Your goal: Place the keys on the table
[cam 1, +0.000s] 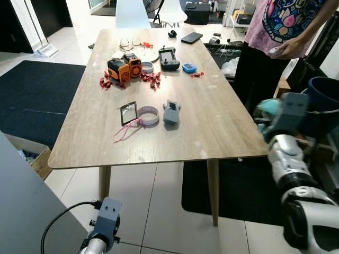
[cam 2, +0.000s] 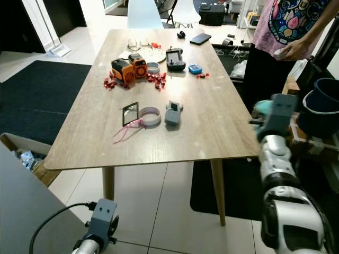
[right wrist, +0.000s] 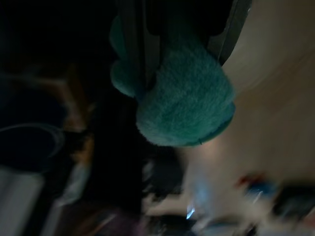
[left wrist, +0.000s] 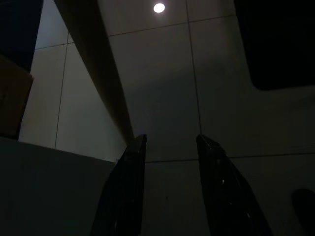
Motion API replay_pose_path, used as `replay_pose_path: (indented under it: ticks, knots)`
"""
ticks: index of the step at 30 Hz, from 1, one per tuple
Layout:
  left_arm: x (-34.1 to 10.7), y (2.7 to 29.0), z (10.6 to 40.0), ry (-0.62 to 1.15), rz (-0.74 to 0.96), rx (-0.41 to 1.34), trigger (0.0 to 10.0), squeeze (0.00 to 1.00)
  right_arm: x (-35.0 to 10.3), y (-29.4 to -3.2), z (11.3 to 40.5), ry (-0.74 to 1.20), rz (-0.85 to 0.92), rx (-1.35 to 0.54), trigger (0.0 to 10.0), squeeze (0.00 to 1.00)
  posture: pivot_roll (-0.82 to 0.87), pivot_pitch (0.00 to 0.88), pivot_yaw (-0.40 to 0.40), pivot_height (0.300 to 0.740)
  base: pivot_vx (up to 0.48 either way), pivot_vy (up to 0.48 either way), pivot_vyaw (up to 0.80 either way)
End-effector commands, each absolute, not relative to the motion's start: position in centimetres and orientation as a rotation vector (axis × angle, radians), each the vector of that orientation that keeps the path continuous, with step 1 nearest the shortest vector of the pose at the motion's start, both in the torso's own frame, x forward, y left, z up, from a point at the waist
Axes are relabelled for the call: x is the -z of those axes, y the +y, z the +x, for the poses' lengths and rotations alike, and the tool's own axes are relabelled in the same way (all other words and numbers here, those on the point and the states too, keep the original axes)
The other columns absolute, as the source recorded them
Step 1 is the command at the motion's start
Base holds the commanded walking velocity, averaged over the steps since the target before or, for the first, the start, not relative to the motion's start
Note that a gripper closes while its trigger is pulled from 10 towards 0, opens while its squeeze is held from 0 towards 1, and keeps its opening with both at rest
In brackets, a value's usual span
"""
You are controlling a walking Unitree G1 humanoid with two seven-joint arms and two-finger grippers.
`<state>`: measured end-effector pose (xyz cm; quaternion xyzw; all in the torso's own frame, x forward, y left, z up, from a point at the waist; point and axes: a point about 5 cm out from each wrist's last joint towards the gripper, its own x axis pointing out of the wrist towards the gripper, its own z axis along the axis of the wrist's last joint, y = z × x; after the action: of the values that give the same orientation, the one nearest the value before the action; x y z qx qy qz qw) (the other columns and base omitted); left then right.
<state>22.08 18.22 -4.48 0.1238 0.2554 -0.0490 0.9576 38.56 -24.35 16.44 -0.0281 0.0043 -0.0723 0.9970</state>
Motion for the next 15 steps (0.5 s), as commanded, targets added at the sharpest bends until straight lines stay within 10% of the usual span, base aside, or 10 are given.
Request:
replay_pose_path:
  ticks: [1,15]
  knots:
    - [4.9,18.4,21.5,0.547,0.241,0.087,10.0,0.00,-16.0,-22.8,39.0,0.061,-0.075,0.063,10.0,0.00,0.02,0.068,-0.002,0.740,0.000,0.000,0.00]
    - [5.1,18.8,21.2,0.555,0.229,0.067,10.0,0.00,-15.5,-14.8,39.6,0.050,-0.031,-0.296,10.0,0.00,0.03,0.076,0.002,0.740,0.000,0.000,0.00]
